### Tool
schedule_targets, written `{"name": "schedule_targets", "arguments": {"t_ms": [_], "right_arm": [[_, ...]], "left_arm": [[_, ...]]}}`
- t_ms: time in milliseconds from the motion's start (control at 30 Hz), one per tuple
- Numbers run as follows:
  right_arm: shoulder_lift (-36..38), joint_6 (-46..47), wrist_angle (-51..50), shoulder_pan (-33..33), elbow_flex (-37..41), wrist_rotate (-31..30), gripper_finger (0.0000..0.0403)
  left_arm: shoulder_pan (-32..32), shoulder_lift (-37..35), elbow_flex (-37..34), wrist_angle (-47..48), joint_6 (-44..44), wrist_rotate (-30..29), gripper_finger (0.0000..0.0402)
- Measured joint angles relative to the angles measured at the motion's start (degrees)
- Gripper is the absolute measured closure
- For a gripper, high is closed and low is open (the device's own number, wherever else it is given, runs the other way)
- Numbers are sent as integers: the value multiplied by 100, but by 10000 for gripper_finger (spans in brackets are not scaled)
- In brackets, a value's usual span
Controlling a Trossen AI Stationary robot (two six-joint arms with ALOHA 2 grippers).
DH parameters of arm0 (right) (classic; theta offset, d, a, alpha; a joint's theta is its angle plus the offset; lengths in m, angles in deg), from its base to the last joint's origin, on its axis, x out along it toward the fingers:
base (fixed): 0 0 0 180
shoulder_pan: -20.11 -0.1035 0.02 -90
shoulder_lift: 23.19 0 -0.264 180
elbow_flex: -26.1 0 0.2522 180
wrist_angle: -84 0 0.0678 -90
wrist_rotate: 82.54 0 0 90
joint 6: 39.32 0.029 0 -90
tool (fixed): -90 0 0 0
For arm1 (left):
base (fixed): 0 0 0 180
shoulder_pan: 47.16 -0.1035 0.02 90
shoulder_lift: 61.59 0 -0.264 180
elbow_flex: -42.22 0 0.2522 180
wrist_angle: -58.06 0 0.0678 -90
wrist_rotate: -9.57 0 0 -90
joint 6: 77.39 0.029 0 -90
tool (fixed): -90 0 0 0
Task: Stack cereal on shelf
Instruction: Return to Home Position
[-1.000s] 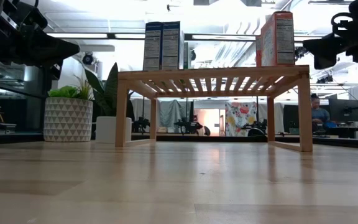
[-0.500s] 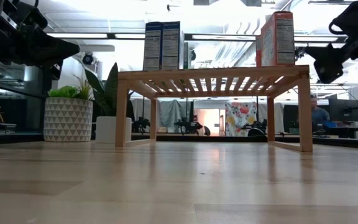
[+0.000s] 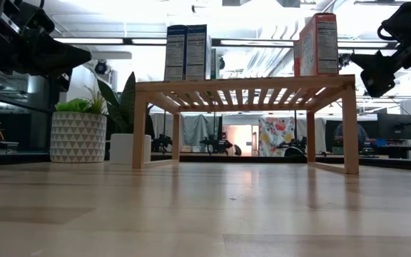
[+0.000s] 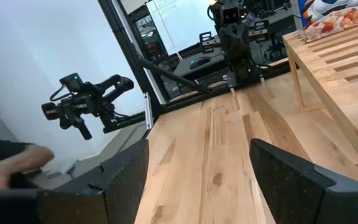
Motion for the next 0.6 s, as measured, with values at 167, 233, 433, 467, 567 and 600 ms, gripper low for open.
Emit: {"name": "schedule_targets", "arguments": {"t_ms": [167, 233, 433, 467, 567, 600], "right_arm": [[0, -513, -2, 0, 0, -2, 130], [0, -1190, 7, 0, 0, -43, 130], [-2, -2081, 26, 0, 0, -153, 130], [-2, -2225, 28, 0, 0, -149, 130], [-2, -2533, 28, 0, 0, -128, 130], [-2, -2573, 28, 0, 0, -121, 130]], "left_arm": [[0, 0, 0, 0, 0, 0, 402], [0, 0, 0, 0, 0, 2, 402], [2, -1, 0, 0, 0, 0, 401], [2, 0, 0, 0, 0, 1, 401], [1, -1, 0, 0, 0, 2, 402], [2, 0, 0, 0, 0, 0, 401]]}}
